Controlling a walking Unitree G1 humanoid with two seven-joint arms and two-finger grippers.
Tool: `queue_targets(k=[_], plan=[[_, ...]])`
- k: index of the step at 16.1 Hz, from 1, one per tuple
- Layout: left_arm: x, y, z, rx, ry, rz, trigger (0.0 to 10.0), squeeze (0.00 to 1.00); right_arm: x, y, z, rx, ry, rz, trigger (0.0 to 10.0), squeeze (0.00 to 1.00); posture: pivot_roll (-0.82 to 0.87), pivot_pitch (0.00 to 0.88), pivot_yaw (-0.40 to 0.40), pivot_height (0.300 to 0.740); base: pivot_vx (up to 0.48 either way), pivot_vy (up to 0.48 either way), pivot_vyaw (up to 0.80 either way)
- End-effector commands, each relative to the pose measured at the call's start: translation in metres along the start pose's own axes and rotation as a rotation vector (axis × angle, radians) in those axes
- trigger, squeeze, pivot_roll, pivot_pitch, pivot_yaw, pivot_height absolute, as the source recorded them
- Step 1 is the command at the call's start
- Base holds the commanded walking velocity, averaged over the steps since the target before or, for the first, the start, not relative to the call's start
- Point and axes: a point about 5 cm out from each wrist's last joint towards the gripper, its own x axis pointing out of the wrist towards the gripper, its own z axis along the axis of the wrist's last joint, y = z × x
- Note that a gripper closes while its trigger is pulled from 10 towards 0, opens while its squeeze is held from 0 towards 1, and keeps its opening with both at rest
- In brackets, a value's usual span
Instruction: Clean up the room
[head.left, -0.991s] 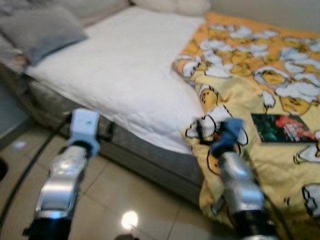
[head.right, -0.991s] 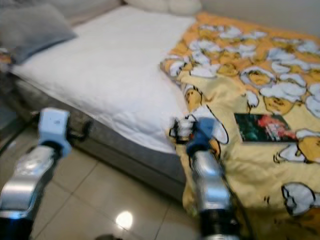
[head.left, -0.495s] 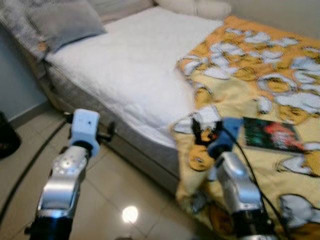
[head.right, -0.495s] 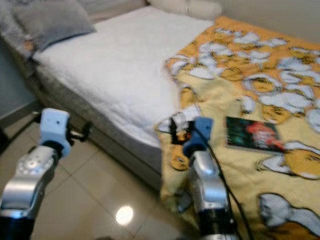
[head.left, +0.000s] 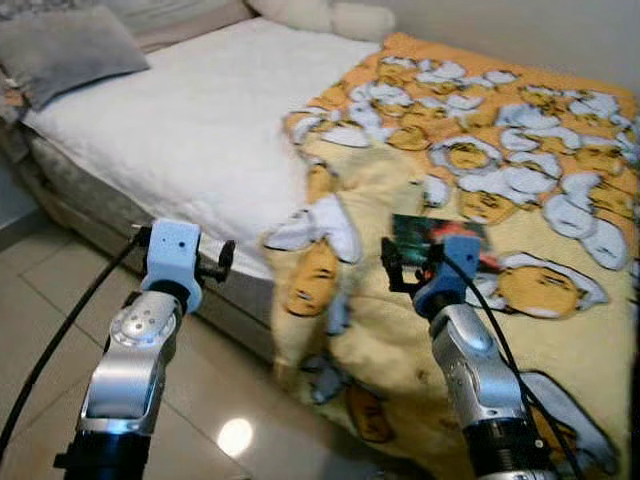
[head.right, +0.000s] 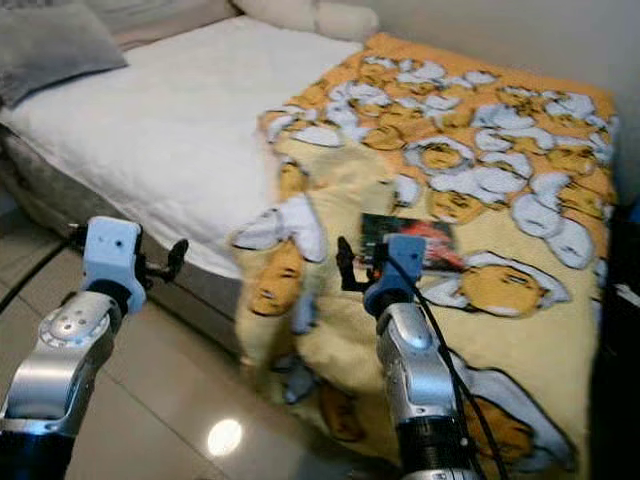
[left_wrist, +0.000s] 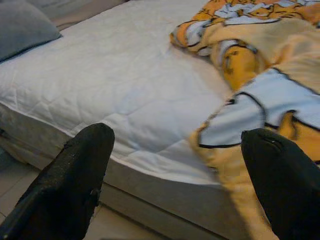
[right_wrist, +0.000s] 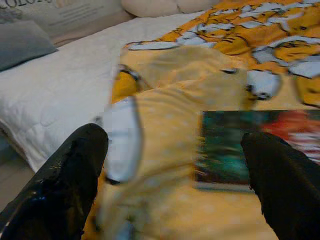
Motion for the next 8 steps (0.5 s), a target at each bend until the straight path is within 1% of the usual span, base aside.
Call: queue_targets(k=[1, 7, 8], plan=[[0.0004, -0.0049, 0.0011, 0.002, -0.003, -0.015, 10.0, 1.0, -0.0014, -0.008, 0.0003, 0.005, 0.004, -0.023, 10.0, 1.0, -0.01, 0.0, 0.0, 0.74, 0.0, -0.379, 0.0], [0.0005, -0.0083, 0.0006, -0.001, -0.006, -0.022, 10.0, 1.0, -0.0017, -0.0092, -0.0005, -0.003, 0.009, -0.022, 10.0, 1.0, -0.01, 0.0, -0.001, 0.74, 0.0, -0.373, 0.0], [0.0007, -0.0094, 0.0001, -0.021, -0.006, -0.02, 10.0, 1.0, -0.0017, -0.0097, -0.0008, -0.004, 0.011, -0.021, 10.0, 1.0, -0.01, 0.0, -0.001, 0.74, 0.0, 0.0, 0.0]])
